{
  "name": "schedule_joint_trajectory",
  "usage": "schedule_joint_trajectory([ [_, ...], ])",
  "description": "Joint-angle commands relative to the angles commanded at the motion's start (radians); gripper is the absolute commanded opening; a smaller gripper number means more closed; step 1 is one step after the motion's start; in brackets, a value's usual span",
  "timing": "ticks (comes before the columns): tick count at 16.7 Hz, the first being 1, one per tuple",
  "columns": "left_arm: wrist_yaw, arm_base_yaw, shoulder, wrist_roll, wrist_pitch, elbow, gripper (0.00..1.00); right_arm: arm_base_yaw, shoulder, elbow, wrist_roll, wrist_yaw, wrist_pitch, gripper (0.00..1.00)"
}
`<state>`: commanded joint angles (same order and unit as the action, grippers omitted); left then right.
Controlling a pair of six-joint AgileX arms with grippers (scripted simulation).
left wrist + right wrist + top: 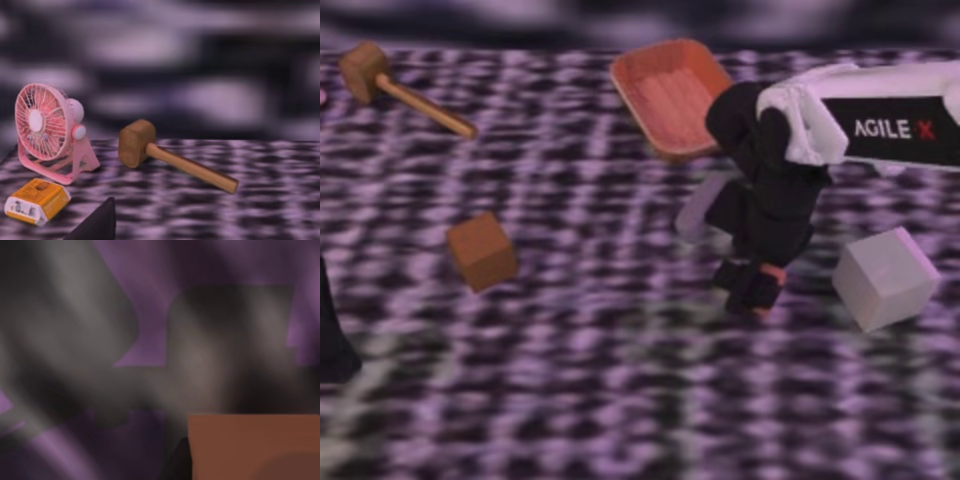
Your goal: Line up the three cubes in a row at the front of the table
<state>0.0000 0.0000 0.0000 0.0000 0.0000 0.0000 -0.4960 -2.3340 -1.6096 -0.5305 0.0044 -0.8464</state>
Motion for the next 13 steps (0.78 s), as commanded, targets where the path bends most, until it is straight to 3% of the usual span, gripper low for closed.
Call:
schedule_joint_trajectory([
  [1, 0.000, 0.000, 0.000, 0.000, 0.000, 0.000, 1.00, 0.000, 0.040, -0.006, 0.012, -0.015, -0.021, 0.00],
  [9, 0.000, 0.000, 0.000, 0.000, 0.000, 0.000, 1.00, -0.008, 0.119, -0.134, 0.010, -0.016, -0.235, 0.00],
  [13, 0.000, 0.000, 0.000, 0.000, 0.000, 0.000, 1.00, -0.008, 0.130, -0.146, 0.010, -0.015, -0.251, 0.00],
])
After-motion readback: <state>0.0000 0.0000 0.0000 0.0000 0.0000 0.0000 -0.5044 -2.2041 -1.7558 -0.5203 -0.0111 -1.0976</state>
